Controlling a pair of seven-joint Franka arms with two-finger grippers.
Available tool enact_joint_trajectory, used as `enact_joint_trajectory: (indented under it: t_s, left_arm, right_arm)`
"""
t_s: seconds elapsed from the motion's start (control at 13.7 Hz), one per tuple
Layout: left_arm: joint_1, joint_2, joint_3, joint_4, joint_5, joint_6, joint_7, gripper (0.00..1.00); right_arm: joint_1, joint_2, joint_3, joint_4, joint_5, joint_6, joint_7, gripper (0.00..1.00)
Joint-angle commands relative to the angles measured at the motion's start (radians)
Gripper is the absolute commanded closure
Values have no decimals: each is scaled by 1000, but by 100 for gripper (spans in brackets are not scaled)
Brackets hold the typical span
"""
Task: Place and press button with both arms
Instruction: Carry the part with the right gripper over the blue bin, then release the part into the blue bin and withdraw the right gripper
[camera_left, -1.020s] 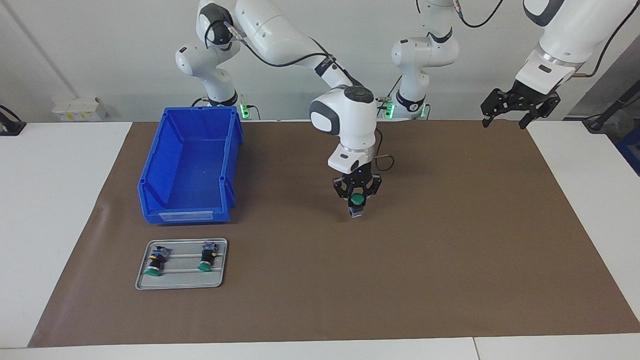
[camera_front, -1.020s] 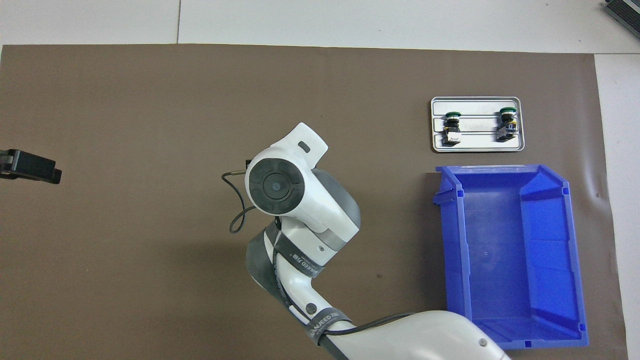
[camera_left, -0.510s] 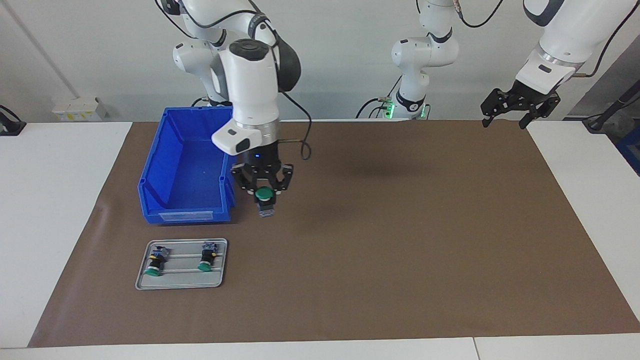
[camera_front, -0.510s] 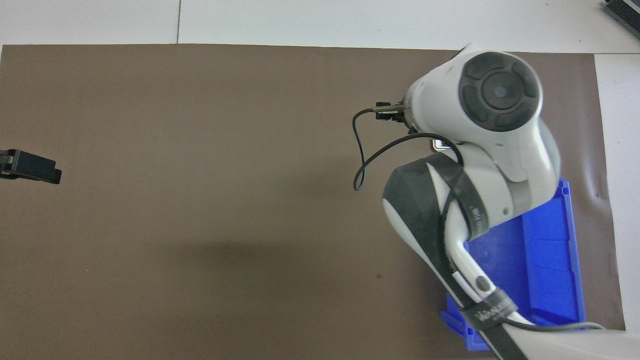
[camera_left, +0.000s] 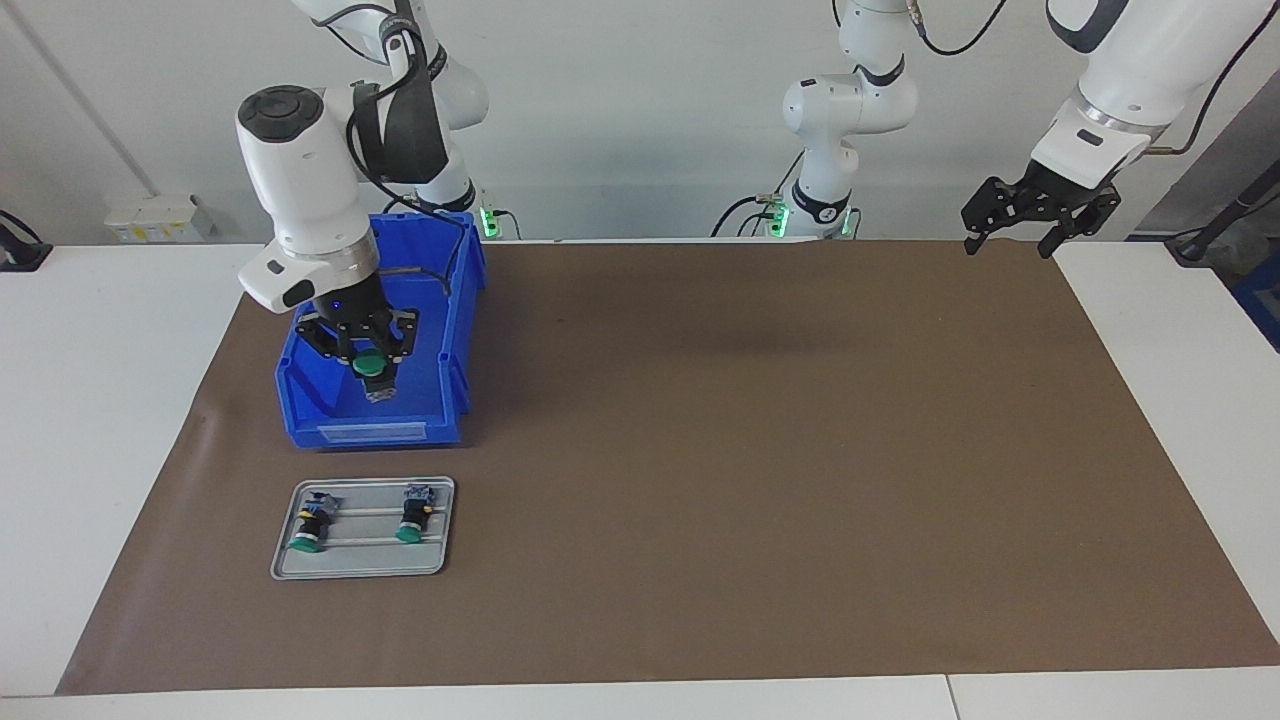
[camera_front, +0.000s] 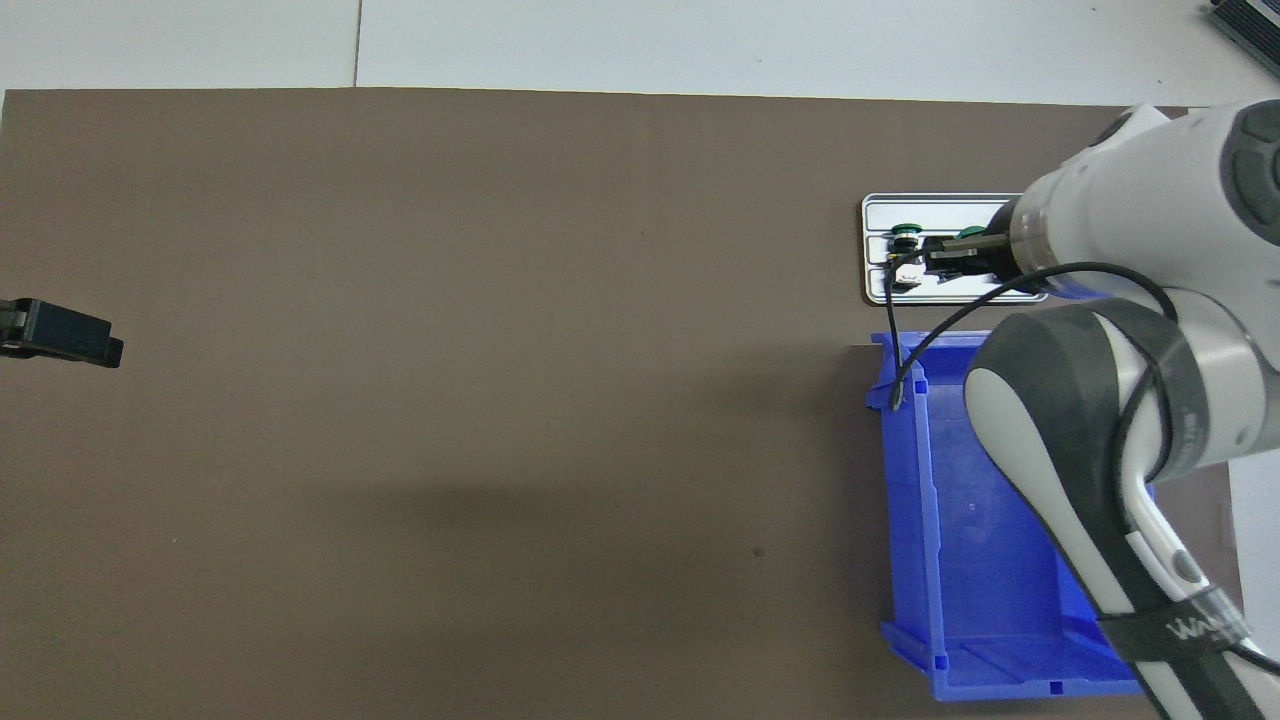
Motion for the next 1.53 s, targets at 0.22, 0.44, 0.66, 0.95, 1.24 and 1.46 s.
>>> enact_joint_trajectory:
  t_s: [0.22,0.44,0.66,0.95,1.24,1.46]
  left_arm:
    - [19,-18,-12,-17,-3,-5,1,0]
    - [19,-18,-12,-19,-3,-6,1,0]
    - [19,-18,-12,-17,-3,-5,-1,0]
    - [19,-18,-12,-17,-3,-5,1,0]
    - [19,-18,-12,-19,-3,-6,1,0]
    - [19,-18,-12,-17,-3,-6,1,0]
  right_arm:
    - [-52,-164,17,-312,66,154,-62,100]
    - [-92,-187,16,-405,67,239,-125,100]
    - [-115,-178,16,-492,70,379,-152,100]
    - [-121,-153,14,-523,144,420,-172,100]
    - [-132,-129,14,-530,144,439,-177,98]
    - [-135,-104,14,-541,144,482,-180,93]
